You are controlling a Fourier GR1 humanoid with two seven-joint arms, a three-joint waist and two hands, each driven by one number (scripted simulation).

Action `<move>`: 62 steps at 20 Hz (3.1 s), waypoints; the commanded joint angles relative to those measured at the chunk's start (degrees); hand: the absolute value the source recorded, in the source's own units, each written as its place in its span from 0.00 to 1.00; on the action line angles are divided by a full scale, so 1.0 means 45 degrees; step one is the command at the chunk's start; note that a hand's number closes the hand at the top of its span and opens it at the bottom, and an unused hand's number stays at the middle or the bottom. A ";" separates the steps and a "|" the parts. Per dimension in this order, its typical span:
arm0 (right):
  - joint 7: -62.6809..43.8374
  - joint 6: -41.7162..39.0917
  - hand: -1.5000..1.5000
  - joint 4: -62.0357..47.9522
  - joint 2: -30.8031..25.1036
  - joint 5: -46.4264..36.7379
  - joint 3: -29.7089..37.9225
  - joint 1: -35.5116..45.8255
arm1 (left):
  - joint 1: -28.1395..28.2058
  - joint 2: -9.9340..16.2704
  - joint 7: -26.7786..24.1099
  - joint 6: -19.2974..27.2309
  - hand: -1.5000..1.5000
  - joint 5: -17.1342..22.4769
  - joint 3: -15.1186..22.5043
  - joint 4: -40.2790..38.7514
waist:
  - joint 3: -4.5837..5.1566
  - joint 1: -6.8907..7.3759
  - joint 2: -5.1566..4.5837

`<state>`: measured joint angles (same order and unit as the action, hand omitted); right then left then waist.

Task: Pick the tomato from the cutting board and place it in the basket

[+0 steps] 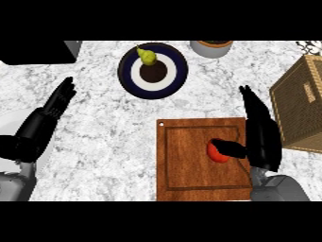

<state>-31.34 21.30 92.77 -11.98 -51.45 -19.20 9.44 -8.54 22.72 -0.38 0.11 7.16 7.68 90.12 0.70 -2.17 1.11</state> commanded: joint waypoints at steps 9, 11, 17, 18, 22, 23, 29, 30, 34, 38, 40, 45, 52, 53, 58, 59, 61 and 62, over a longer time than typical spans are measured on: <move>-0.8042 -1.0265 0.00 0.5968 -0.0027 0.2242 -0.0657 0.1014 | -0.0151 -0.0132 -0.0148 -0.0212 0.50 -0.0010 -0.0082 -0.0501 | -0.0101 0.0002 -0.0109; -0.9429 -1.1062 0.00 0.7420 0.0204 0.2546 -0.0670 0.0875 | 0.0284 0.0106 -0.0216 -0.0410 0.50 0.0211 -0.0266 0.0307 | -0.0111 0.0190 -0.0055; -1.0853 -1.1907 0.00 0.9138 0.0178 0.2942 -0.0295 0.0716 | -0.0080 -0.0379 -0.0063 -0.0159 0.50 -0.0297 0.0053 0.0009 | -0.0122 0.0326 -0.0173; -1.0072 -1.1906 0.00 0.9432 -0.0443 0.3347 0.0283 -0.0156 | 0.0443 -0.0139 -0.0216 -0.0599 0.50 0.0062 -0.0137 0.0098 | -0.0133 0.0333 -0.0176; -0.9965 -1.1336 0.00 0.9674 -0.0030 0.2787 0.0043 -0.0673 | -0.0210 -0.0109 0.0575 -0.0506 0.50 -0.0050 -0.0308 0.0637 | -0.0145 0.0396 -0.0201; -0.9728 -1.0825 0.00 0.9339 0.0303 0.2180 -0.0436 -0.0724 | -0.0719 -0.0643 0.0197 -0.0222 0.50 -0.0380 -0.0188 -0.0346 | -0.0144 0.0348 -0.0232; -0.7152 -0.9350 0.00 0.8169 0.0402 0.0967 -0.0147 -0.1826 | -0.0355 -0.1137 -0.0173 -0.0287 0.50 -0.0975 -0.0023 -0.0203 | -0.0156 0.0424 -0.0242; -0.6685 -0.8941 0.00 0.6927 0.0746 0.0866 0.0250 -0.1087 | -0.0005 -0.0333 -0.0739 -0.1247 0.50 -0.0232 -0.0872 -0.0507 | -0.0154 0.0509 -0.0259; -0.4913 -0.7566 0.00 0.5734 0.1004 -0.0225 0.0198 -0.1886 | 0.0061 -0.1101 -0.0443 -0.0744 0.50 -0.0947 -0.0377 -0.0250 | -0.0158 0.0474 -0.0261; -0.3835 -0.6440 0.00 0.4814 0.1121 -0.1213 -0.0486 -0.3049 | -0.0549 -0.1126 0.1178 -0.0889 0.50 -0.0840 -0.0684 0.0673 | -0.0161 0.0468 -0.0243; -0.3540 -0.6580 0.00 0.4753 0.1019 -0.0877 0.0284 -0.2654 | -0.0056 -0.1268 -0.0152 -0.1284 0.50 -0.1013 -0.0987 0.0051 | -0.0157 0.0470 -0.0245; -0.3018 -0.6604 0.00 0.4697 0.1041 -0.0799 0.0580 -0.2725 | 0.0830 -0.1310 0.0728 -0.1702 0.50 -0.1057 -0.1216 0.1623 | -0.0158 0.0502 -0.0233; -0.3026 -0.6753 0.00 0.5210 0.1625 -0.0804 -0.0002 -0.2765 | 0.1262 -0.1830 -0.0160 -0.1896 0.50 -0.1646 -0.1260 0.1222 | -0.0155 0.0497 -0.0230; -0.2613 -0.5659 0.00 0.4499 0.1895 -0.1505 -0.0628 -0.3410 | 0.0088 -0.1586 0.0031 -0.2290 0.50 -0.1313 -0.1997 0.0136 | -0.0156 0.0458 -0.0240; -0.2793 -0.6910 0.00 0.4704 0.1405 -0.1095 0.0260 -0.2932 | 0.0119 -0.1981 0.1730 -0.2195 0.50 -0.1410 -0.1625 0.1849 | -0.0158 0.0478 -0.0231; -0.3076 -0.6249 0.00 0.3095 0.2150 -0.1805 0.0047 -0.1982 | 0.0217 -0.2023 0.0267 -0.2311 0.50 -0.1683 -0.1797 0.0762 | -0.0156 0.0496 -0.0246; -0.2766 -0.5771 0.00 0.2545 0.2141 -0.2185 -0.0183 -0.2221 | -0.0126 -0.2418 0.0424 -0.1915 0.50 -0.2126 -0.1574 0.0331 | -0.0156 0.0476 -0.0249; -0.2676 -0.6437 0.00 0.3349 0.1703 -0.1590 0.0136 -0.2773 | -0.0641 -0.2545 0.0604 -0.1938 0.50 -0.2193 -0.1461 0.0079 | -0.0156 0.0439 -0.0246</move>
<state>-44.23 -6.83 108.78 -3.43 -58.81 -19.46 -2.08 -8.95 13.02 2.05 -9.13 -1.04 0.36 92.61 0.00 -0.05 0.02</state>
